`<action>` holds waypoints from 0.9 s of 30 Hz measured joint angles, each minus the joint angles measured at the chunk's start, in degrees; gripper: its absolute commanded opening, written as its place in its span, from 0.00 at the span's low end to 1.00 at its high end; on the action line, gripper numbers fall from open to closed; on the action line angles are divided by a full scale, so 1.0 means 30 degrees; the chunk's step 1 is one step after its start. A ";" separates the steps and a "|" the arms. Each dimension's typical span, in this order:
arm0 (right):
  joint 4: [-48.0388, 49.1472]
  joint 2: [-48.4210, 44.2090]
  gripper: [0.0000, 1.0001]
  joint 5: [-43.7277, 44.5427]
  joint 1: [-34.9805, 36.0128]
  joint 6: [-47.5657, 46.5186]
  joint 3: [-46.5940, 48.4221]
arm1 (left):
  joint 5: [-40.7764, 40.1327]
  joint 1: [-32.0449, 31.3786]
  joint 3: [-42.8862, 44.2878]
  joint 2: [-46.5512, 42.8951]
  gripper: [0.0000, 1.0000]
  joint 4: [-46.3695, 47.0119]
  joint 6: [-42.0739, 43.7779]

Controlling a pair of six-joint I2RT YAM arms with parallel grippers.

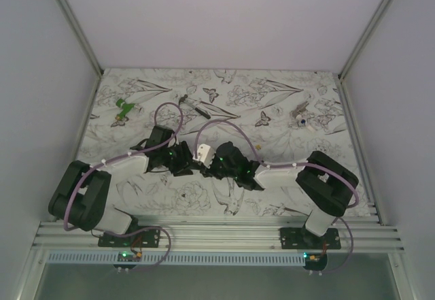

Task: Snap on the fuse box
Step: Install the fuse at the fuse box base.

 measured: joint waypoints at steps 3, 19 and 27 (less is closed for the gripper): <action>-0.0415 -0.0270 0.39 -0.0219 0.0000 0.0182 0.0007 | 0.0000 -0.0022 0.0000 0.0000 0.47 0.0000 -0.0022; -0.2812 -0.1880 0.47 -0.2470 -0.2834 0.3060 0.2040 | -0.0138 -0.0459 0.0000 0.0000 0.38 0.0000 -0.0124; -0.4656 0.0466 0.37 -0.2535 -0.5289 0.5064 0.5042 | -0.0335 -0.0539 0.0007 0.0408 0.23 0.0036 -0.0226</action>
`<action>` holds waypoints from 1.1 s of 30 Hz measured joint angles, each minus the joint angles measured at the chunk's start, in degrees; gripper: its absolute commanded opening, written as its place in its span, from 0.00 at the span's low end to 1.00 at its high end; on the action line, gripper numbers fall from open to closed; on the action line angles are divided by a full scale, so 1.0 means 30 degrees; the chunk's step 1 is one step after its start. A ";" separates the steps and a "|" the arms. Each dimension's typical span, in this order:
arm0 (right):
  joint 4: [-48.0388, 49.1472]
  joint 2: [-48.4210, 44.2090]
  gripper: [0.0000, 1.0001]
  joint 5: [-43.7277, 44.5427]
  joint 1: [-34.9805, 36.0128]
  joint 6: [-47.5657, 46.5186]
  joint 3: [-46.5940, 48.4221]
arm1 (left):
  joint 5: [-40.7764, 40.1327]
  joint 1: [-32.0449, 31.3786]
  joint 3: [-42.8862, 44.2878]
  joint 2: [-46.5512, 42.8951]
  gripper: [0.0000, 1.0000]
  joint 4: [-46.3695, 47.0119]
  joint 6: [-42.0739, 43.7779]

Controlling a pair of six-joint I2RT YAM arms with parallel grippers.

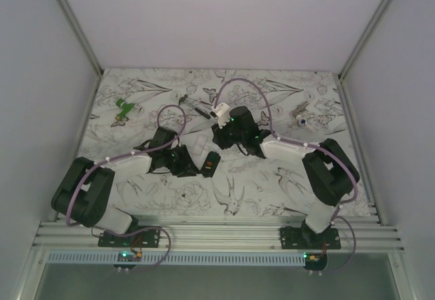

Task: Snap on the fuse box
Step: Install the fuse at the fuse box base.

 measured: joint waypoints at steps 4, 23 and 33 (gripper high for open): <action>-0.0845 0.1552 0.36 0.0022 -0.0051 0.0393 0.0619 | -0.0007 -0.0073 0.0007 0.0852 0.20 -0.0015 -0.0029; -0.2907 0.1399 0.34 -0.0313 -0.0102 0.1282 -0.0328 | 0.0729 -0.0102 0.2973 0.4459 0.19 -0.0066 0.0466; -0.5632 -0.1341 0.37 0.2871 0.0197 0.2470 -0.1107 | 0.0561 -0.0109 0.3526 0.4466 0.37 -0.0051 0.0882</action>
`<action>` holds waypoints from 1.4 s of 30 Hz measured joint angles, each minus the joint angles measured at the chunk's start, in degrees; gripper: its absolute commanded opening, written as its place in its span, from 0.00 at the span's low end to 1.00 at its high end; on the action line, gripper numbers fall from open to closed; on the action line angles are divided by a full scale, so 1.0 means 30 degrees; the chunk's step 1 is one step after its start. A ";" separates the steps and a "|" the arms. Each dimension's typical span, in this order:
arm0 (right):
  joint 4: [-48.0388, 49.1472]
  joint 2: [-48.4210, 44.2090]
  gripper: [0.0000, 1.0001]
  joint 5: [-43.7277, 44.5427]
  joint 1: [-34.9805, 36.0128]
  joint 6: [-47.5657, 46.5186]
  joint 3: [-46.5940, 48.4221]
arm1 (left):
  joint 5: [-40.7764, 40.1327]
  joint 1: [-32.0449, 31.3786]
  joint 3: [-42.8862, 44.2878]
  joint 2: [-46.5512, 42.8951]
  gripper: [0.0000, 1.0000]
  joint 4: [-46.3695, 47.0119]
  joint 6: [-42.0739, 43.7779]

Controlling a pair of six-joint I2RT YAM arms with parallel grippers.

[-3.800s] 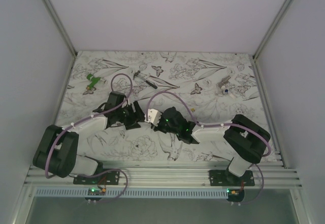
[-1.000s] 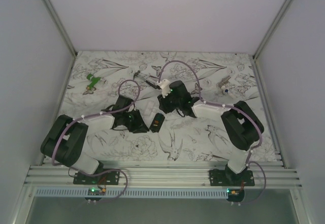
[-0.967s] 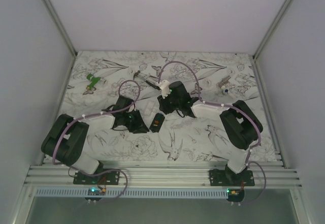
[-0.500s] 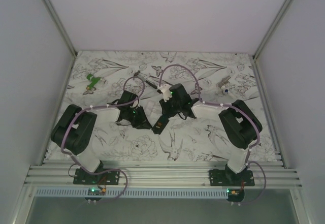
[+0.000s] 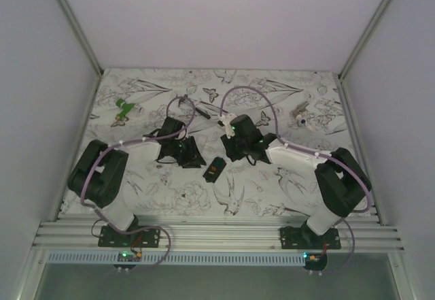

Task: Snap on the fuse box
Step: Install the fuse at the fuse box base.

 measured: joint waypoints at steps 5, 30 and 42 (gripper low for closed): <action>-0.2834 -0.0634 0.37 0.0889 0.1967 -0.0248 0.1996 | -0.1056 0.0051 -0.0729 -0.2514 0.51 -0.0699 0.0481; -0.9275 0.3468 0.29 0.1311 0.5748 -0.1231 0.7570 | -0.3869 0.3767 -0.3322 -0.7781 0.83 -0.3832 0.2361; -0.9245 0.4466 0.25 0.1392 0.5748 -0.1581 0.7759 | -0.4036 0.4051 -0.3534 -0.7781 0.83 -0.3898 0.2433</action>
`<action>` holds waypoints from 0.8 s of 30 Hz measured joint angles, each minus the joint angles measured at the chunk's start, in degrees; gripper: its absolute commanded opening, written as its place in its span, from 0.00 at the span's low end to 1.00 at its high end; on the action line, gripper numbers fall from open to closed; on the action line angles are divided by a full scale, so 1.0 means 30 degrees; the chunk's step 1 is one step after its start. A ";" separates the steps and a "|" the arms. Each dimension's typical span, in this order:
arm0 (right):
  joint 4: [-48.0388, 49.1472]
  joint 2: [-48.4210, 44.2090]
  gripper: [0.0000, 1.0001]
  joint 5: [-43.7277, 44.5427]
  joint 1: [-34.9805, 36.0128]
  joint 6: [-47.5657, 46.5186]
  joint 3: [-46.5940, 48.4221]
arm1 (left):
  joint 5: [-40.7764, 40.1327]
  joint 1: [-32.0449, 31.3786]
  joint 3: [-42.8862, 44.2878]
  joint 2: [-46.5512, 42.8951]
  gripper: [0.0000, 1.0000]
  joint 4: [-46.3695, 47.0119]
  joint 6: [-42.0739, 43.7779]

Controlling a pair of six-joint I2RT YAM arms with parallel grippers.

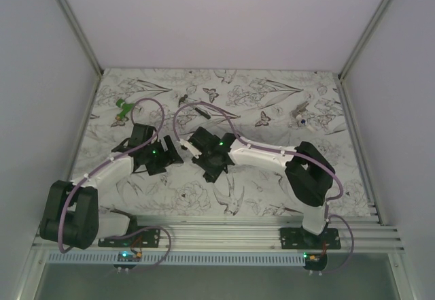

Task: Snap on the fuse box
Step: Install the fuse at the fuse box base.

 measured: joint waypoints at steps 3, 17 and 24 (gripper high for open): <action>0.0007 0.0000 0.19 0.0007 0.0000 -0.0007 0.0000 | 0.0000 0.0000 0.0000 0.0000 0.83 0.0000 0.0000; -0.0656 0.0087 0.00 0.0248 0.0015 0.0138 0.1260 | 0.0007 0.0000 0.0000 0.0000 0.83 0.0000 0.0000; -0.1938 0.0882 0.00 0.0102 0.0007 0.0517 0.2645 | -0.0029 0.0007 -0.0036 -0.0561 0.84 -0.0029 0.0007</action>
